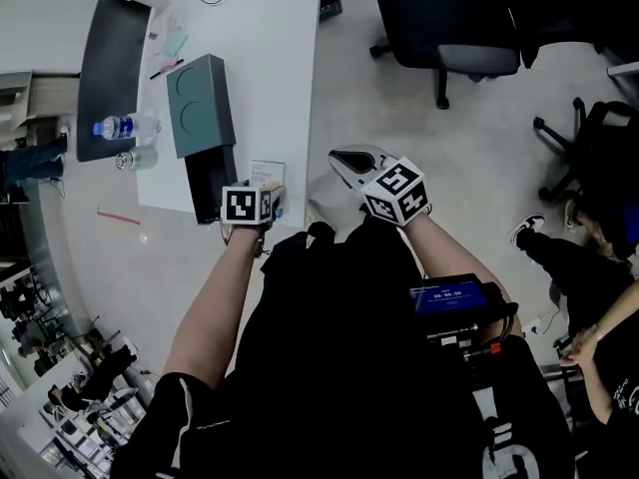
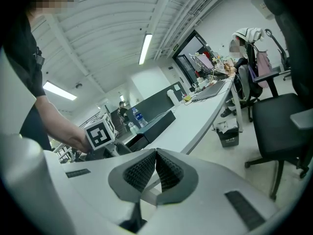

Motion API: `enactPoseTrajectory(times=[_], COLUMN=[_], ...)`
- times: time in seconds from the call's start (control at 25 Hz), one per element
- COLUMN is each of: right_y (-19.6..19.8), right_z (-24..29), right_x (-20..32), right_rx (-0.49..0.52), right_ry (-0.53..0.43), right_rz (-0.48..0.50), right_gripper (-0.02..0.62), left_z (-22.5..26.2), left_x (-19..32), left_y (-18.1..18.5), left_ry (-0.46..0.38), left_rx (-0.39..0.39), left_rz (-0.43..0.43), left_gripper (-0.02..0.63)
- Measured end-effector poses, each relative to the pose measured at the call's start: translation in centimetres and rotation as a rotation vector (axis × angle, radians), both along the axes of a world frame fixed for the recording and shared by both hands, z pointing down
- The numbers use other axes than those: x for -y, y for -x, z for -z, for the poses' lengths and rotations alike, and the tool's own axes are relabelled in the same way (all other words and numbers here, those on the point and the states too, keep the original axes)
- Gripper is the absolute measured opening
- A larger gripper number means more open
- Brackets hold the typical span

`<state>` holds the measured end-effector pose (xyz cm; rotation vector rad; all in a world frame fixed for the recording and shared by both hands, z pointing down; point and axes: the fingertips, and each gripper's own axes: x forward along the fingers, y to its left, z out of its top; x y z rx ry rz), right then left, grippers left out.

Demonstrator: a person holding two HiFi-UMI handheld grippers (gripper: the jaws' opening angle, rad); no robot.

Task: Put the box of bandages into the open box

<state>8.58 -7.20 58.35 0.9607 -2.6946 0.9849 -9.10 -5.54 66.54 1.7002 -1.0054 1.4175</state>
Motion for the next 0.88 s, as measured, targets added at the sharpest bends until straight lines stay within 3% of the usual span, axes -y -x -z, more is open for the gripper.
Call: enactPoseTrajectory(times=[0.48,0.88], right_y=[0.8,3.0], right_z=[1.0,2.4], right_x=[-0.7,0.8], right_rx=[-0.059,-0.081], right_ry=[-0.034,-0.063], right_rz=[0.095,0.112], right_gripper=[0.026,0.026], left_z=[2.3,4.4], left_x=[0.1,-0.4], left_y=[-0.5,0.8], left_ry=[-0.082,-0.118], left_rx=[-0.137,-0.242], left_rz=[0.103,0.170], left_gripper=[0.380,0.380])
